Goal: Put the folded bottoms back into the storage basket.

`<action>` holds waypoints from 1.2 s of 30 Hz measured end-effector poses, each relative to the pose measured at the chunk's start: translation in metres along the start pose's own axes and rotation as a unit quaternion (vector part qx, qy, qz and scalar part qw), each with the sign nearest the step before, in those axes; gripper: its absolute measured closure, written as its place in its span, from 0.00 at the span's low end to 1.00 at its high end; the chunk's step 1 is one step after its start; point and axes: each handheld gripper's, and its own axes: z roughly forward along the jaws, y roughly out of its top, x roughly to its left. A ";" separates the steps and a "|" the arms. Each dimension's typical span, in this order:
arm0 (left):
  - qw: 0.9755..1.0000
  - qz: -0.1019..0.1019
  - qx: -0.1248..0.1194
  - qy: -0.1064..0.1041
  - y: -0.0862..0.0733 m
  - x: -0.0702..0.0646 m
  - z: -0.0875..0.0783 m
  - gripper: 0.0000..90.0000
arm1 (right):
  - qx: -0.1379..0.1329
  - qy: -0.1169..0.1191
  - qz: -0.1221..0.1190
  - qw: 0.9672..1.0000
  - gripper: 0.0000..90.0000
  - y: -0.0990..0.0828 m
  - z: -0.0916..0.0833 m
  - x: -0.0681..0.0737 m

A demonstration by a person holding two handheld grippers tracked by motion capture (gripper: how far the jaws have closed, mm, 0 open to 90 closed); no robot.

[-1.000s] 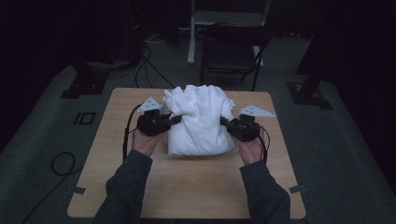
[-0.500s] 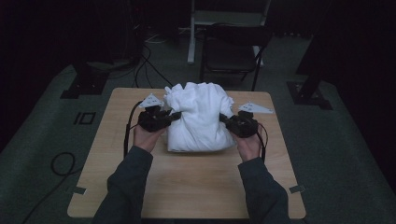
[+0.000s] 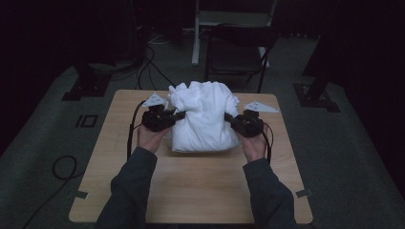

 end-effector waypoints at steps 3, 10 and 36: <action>1.000 -0.001 0.001 0.004 0.002 0.001 0.002 0.84 | 0.001 -0.001 0.002 1.000 0.87 0.001 0.003 -0.001; 1.000 -0.001 0.004 0.012 0.008 0.005 0.003 0.84 | 0.000 -0.003 0.004 1.000 0.87 0.006 0.008 -0.003; 0.999 -0.017 0.017 0.032 0.005 0.021 0.018 0.84 | 0.012 -0.007 0.016 1.000 0.87 0.004 0.032 -0.011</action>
